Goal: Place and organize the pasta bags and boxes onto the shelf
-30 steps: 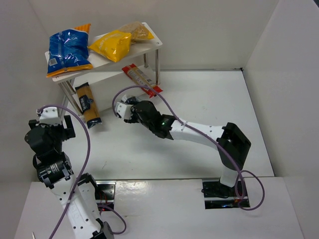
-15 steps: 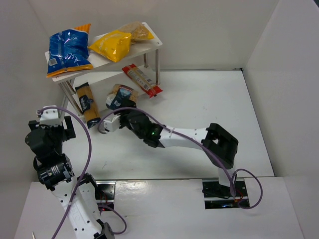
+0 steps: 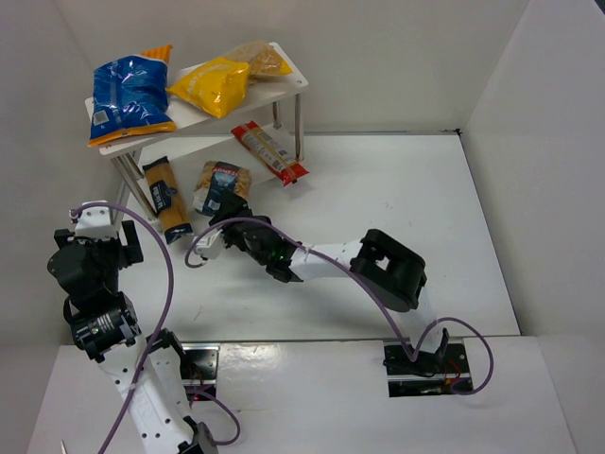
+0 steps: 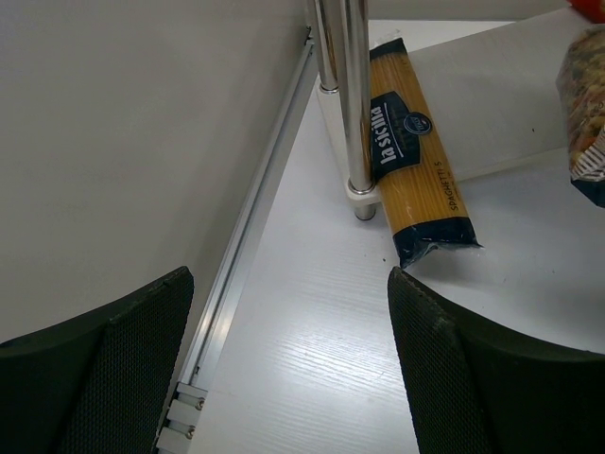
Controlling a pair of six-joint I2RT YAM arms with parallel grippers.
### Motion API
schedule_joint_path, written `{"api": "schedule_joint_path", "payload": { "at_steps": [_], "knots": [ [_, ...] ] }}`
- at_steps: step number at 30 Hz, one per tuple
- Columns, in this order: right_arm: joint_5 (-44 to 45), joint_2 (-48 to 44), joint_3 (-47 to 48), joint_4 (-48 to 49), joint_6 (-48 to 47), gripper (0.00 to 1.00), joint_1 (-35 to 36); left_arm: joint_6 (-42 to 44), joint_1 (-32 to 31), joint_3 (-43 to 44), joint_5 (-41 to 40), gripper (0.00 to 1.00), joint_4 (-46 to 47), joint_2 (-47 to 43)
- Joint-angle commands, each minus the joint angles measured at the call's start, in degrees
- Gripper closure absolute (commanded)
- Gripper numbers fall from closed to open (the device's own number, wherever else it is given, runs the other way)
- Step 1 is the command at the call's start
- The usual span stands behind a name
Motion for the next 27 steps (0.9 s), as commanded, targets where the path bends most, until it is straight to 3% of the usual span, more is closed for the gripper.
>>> {"api": "schedule_joint_path", "payload": {
  "at_steps": [1,15,24,27],
  "knots": [
    [-3.51,-0.08,3.54,19.27,-5.70,1.00,-1.68,0.41,0.89,-0.26,1.10,0.11,1.93,-0.01],
    [-18.45,7.83,4.78,33.60,-9.05,1.00,-6.60,0.41,1.95,-0.26,1.10,0.11,1.93,0.52],
    [-21.36,12.76,9.52,38.44,-2.46,1.00,-9.06,0.41,1.95,-0.26,1.10,0.11,1.93,1.05],
    [-19.00,14.07,12.33,38.62,4.45,1.00,-9.06,0.41,2.47,-0.26,1.10,0.11,1.93,1.05]
  ]
}}
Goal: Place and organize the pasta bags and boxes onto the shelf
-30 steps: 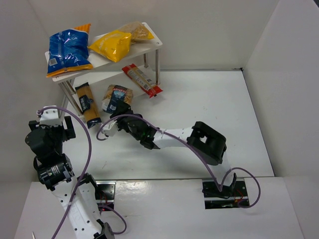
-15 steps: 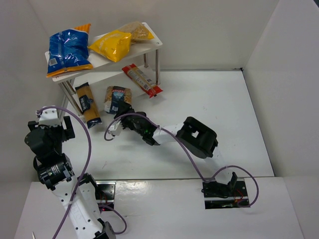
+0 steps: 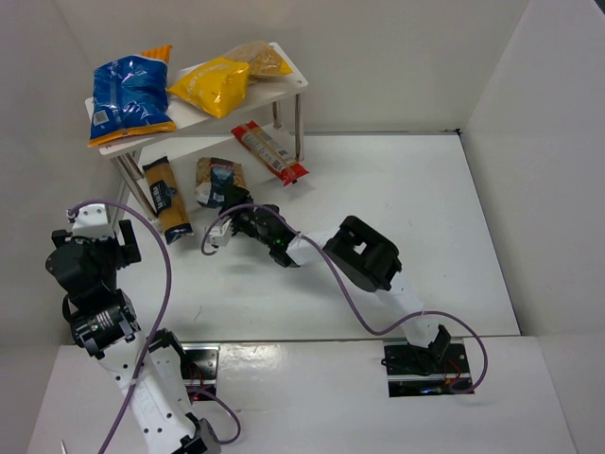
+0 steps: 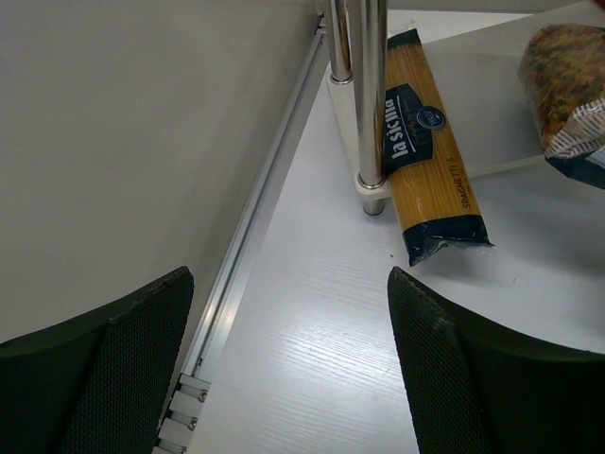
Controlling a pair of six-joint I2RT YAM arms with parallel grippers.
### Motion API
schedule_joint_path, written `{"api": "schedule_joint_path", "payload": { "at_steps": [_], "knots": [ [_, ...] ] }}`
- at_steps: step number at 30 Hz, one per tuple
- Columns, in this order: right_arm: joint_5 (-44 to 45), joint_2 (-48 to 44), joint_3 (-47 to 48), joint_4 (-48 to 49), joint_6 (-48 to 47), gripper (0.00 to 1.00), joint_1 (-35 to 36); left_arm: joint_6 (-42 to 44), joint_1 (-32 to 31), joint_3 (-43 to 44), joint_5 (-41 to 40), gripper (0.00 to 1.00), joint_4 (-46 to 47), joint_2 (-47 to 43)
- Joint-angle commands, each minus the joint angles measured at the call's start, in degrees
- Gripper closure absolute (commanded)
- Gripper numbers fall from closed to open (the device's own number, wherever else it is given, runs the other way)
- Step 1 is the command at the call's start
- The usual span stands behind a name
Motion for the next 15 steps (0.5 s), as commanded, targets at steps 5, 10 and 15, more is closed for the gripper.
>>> {"api": "schedule_joint_path", "payload": {
  "at_steps": [5,10,15],
  "knots": [
    [7.69,-0.17,12.12,20.46,17.34,1.00,-0.91,0.41,0.79,-0.10,0.88,0.11,1.93,0.16],
    [13.60,-1.39,15.81,12.76,33.05,1.00,-0.91,0.41,0.79,-0.10,0.88,0.11,1.93,0.16],
    [17.99,-0.79,20.81,4.39,45.03,1.00,-1.44,0.41,1.31,-0.10,1.41,0.11,1.93,0.16]
  ]
}}
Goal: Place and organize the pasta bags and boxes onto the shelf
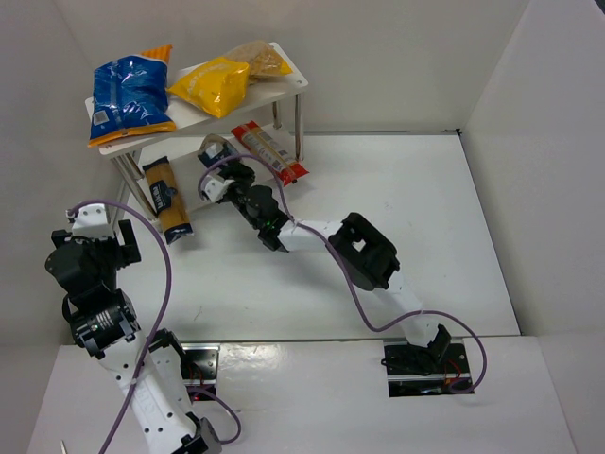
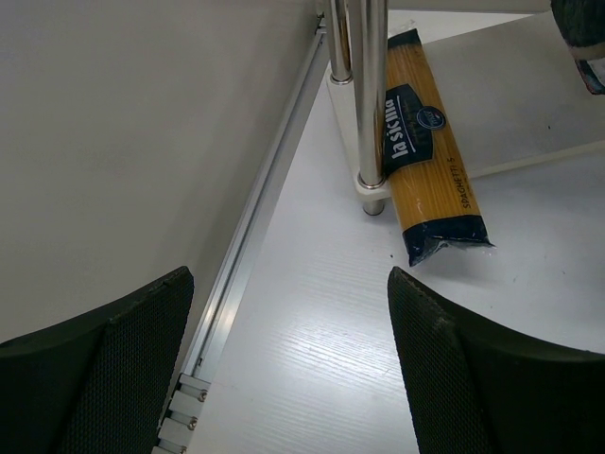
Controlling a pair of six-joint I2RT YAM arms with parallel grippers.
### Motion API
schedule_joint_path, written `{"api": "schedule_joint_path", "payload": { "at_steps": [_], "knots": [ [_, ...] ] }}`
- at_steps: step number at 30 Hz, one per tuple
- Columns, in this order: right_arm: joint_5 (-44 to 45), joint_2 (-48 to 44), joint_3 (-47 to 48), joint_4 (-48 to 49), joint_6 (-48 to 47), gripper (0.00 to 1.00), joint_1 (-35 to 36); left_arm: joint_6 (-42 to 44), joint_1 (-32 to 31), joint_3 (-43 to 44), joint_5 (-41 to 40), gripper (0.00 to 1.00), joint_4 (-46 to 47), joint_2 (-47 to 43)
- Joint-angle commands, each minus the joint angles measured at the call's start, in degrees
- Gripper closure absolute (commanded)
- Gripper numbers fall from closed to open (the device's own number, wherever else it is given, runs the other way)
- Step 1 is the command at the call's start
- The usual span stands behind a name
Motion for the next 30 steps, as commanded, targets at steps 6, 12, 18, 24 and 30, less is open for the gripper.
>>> {"api": "schedule_joint_path", "payload": {
  "at_steps": [6,12,18,24,30],
  "knots": [
    [5.92,-1.06,9.92,1.48,18.26,1.00,-1.27,0.41,0.90,-0.10,1.21,0.11,1.40,0.62],
    [6.45,-1.06,8.25,0.43,18.80,1.00,-1.27,0.41,0.90,-0.10,1.74,0.11,1.40,0.62],
    [6.45,-1.06,6.49,1.04,16.87,0.99,-1.27,0.93,0.90,-0.10,1.74,0.11,1.40,0.62],
    [6.45,-1.06,5.44,-0.80,15.72,0.65,-1.27,0.94,0.90,-0.10,1.74,0.11,1.40,0.62],
    [7.51,-2.37,3.68,-4.66,15.19,0.47,-0.74,0.94,0.90,-0.10,2.27,0.11,1.40,0.62]
  ]
}}
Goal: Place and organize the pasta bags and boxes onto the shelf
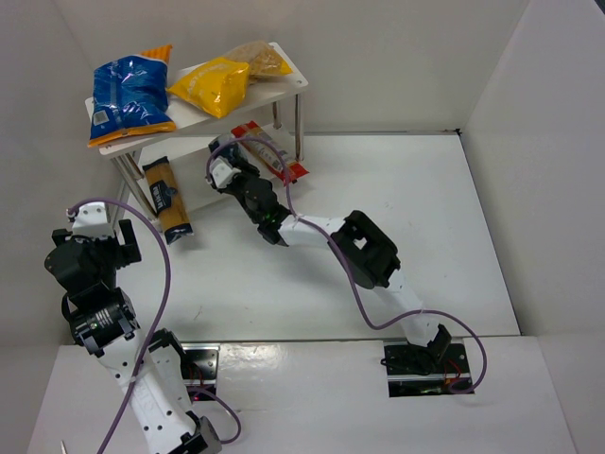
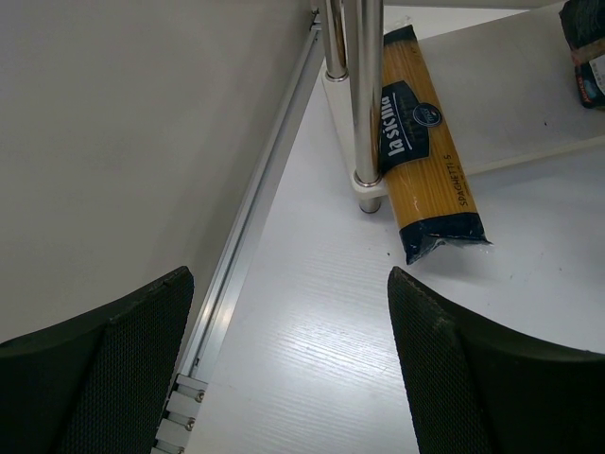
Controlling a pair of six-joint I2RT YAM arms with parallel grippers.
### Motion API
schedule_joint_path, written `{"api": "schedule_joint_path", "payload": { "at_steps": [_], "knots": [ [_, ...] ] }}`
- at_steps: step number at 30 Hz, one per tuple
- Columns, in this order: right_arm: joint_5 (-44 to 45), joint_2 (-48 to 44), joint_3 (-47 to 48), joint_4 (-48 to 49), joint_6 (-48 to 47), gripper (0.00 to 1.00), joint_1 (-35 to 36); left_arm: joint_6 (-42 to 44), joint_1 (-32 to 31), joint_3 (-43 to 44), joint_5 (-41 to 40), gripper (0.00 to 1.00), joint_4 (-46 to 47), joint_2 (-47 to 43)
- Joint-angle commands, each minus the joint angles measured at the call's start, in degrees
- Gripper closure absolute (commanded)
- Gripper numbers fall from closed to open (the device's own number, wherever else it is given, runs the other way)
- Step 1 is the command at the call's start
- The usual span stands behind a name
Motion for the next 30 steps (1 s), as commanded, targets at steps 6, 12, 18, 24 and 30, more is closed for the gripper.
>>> {"api": "schedule_joint_path", "payload": {
  "at_steps": [6,12,18,24,30],
  "knots": [
    [1.60,-4.77,-3.22,-2.22,-0.52,0.32,0.44,0.78,0.44,-0.10,1.26,0.11,1.45,0.01],
    [1.60,-5.91,-4.54,-6.18,1.15,0.31,0.44,0.78,0.44,-0.10,1.26,0.11,1.45,0.01],
    [1.08,-6.44,-5.68,-8.64,3.16,0.69,0.44,0.78,0.44,-0.10,1.78,0.11,1.45,0.01],
    [0.55,-5.64,-6.91,-9.26,3.70,1.00,0.44,0.78,0.44,-0.10,1.79,0.11,1.45,0.01],
    [-1.12,-1.61,-2.27,-9.79,4.22,1.00,0.44,0.78,0.44,-0.10,1.79,0.11,1.45,0.01]
  ]
}}
